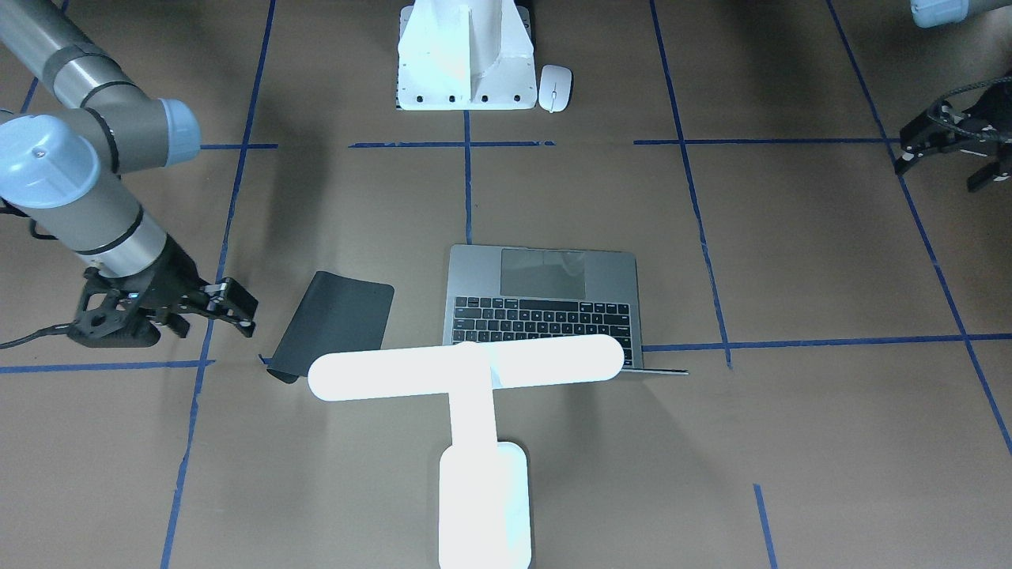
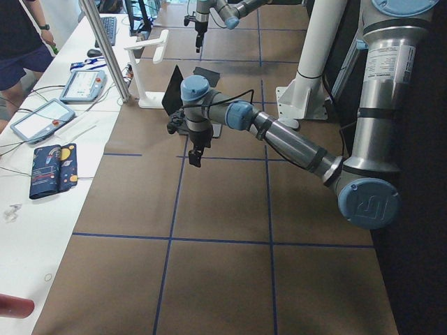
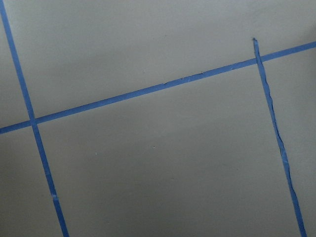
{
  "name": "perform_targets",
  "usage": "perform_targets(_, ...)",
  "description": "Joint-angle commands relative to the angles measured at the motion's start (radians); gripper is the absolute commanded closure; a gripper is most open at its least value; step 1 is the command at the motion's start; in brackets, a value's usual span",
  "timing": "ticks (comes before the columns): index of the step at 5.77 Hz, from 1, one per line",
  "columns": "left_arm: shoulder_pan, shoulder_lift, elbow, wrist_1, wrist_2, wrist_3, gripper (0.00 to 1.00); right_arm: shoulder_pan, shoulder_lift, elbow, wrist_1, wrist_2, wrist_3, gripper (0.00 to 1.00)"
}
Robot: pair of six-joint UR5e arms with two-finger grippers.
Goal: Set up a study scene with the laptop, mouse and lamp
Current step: 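Release the mouse pad and withdraw the right gripper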
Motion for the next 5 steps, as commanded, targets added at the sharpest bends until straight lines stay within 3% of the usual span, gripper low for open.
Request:
perform_targets(1, 0.183, -0.018, -0.067, -0.051, 0.038, -0.239, 0.0, 0.128, -0.088, 0.122, -0.263, 0.006, -0.43, 0.0)
perform_targets(3, 0.406, -0.019, -0.131, -0.163, 0.221, -0.559, 0.0, 0.383, -0.314, 0.138, -0.246, 0.16, -0.885, 0.0)
perform_targets(5, 0.661, -0.018, -0.179, -0.237, 0.426, -0.835, 0.0, 0.552, -0.493, 0.135, -0.246, 0.181, -1.161, 0.0)
